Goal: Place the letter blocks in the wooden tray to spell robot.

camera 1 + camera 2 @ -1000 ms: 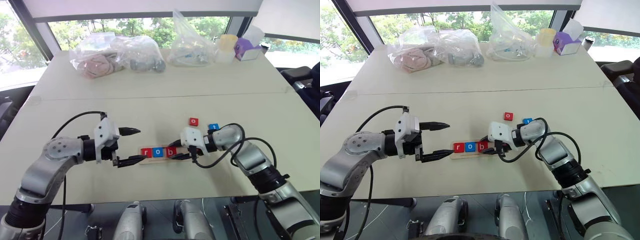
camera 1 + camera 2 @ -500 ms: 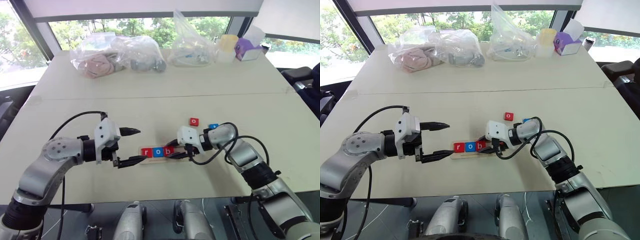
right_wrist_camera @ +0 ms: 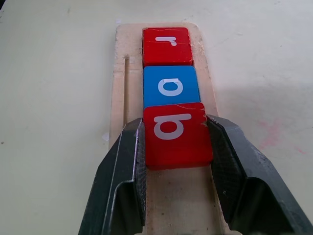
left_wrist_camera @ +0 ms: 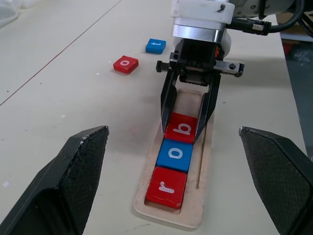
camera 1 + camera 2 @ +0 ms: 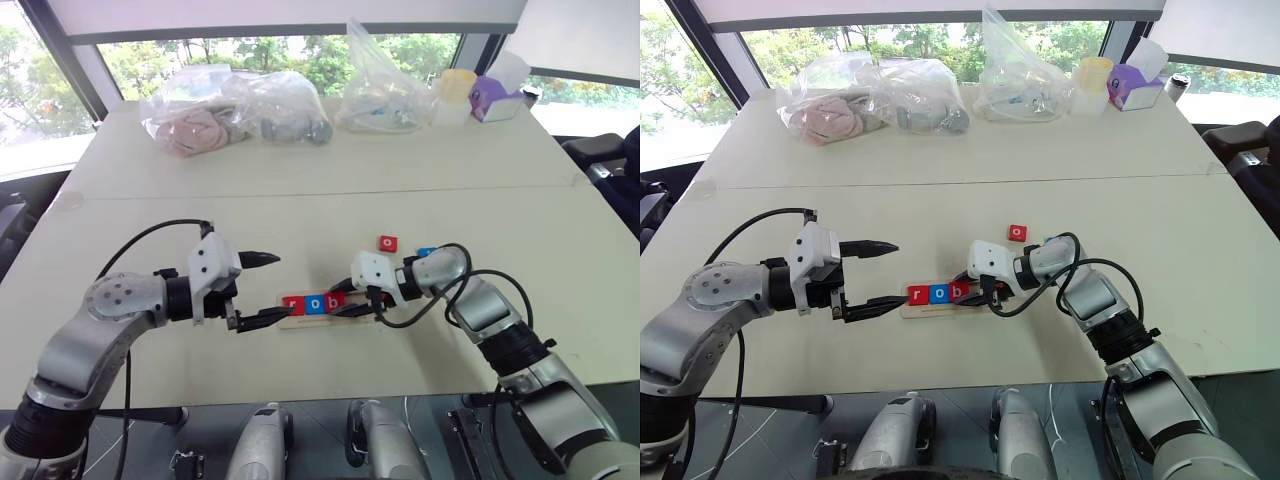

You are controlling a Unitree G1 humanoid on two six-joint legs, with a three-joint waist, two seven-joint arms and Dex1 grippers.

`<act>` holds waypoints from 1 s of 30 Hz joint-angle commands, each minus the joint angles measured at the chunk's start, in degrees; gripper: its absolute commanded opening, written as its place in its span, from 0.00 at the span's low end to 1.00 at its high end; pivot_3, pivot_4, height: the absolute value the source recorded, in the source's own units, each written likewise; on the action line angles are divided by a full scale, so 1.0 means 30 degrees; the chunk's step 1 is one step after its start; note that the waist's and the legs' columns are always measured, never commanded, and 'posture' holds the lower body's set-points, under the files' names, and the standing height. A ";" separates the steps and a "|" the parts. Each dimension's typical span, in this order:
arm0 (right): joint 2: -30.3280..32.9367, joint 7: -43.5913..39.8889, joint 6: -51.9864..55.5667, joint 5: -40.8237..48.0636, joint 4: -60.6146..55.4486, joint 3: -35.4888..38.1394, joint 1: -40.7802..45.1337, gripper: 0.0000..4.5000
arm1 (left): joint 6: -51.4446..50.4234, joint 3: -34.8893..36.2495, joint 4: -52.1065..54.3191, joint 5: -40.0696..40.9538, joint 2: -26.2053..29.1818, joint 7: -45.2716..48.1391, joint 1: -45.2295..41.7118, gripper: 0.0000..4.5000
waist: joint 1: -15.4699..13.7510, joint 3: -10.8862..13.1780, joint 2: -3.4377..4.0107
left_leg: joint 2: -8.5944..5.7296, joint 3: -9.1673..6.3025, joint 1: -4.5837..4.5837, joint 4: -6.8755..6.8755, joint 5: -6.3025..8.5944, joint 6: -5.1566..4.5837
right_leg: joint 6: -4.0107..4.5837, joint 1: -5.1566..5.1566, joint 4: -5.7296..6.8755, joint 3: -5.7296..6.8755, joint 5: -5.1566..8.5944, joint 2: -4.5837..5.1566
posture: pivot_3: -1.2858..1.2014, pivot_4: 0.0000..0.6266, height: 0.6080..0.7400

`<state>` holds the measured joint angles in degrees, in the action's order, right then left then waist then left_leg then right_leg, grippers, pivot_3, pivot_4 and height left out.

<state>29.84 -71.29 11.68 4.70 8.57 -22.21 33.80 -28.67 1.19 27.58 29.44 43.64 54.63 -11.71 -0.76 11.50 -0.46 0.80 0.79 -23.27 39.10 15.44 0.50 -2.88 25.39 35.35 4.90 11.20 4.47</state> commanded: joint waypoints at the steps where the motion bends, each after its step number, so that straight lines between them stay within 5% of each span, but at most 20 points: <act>1: -0.0123 -0.0144 0.0208 0.0010 -0.0408 -0.0039 0.0296 0.26 | -0.0179 0.0185 0.0288 0.0355 -0.0051 -0.0169 -0.0831 1.00 | 0.0002 0.0000 0.0000 | -0.0001 -0.0001 0.0000 0.0000 0.0000 0.0000 | -0.0001 -0.0002 0.0000 0.0001 0.0000 0.0000 | 0.52 0.24 1.00; 8: -0.0277 -0.0187 0.0974 0.0168 -0.0809 -0.0104 0.0327 0.99 | -0.0379 0.0039 0.0329 0.0232 -0.0220 -0.0306 -0.1201 1.00 | 0.0034 0.0000 0.0001 | -0.0018 0.0002 0.0002 -0.0001 0.0000 0.0000 | -0.0042 -0.0001 0.0002 -0.0002 -0.0027 -0.0005 | 0.52 0.24 1.00; 30: 0.0854 0.1263 0.2747 0.1043 -0.3759 0.1254 -0.0661 0.99 | 0.0037 -0.0207 -0.0155 0.0018 -0.0504 -0.0010 -0.1313 1.00 | 0.0023 0.0000 0.0000 | -0.0018 0.0002 0.0001 0.0002 0.0000 0.0000 | -0.0011 0.0000 0.0005 -0.0004 -0.0011 -0.0001 | 0.52 0.24 1.00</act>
<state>32.28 -67.75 20.49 7.49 -0.95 -18.99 31.87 -29.63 0.28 26.88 29.25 42.14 54.47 -15.08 -0.69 11.50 -0.46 0.75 0.79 -23.26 39.11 15.43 0.49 -2.91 25.39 35.37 4.88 11.17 4.46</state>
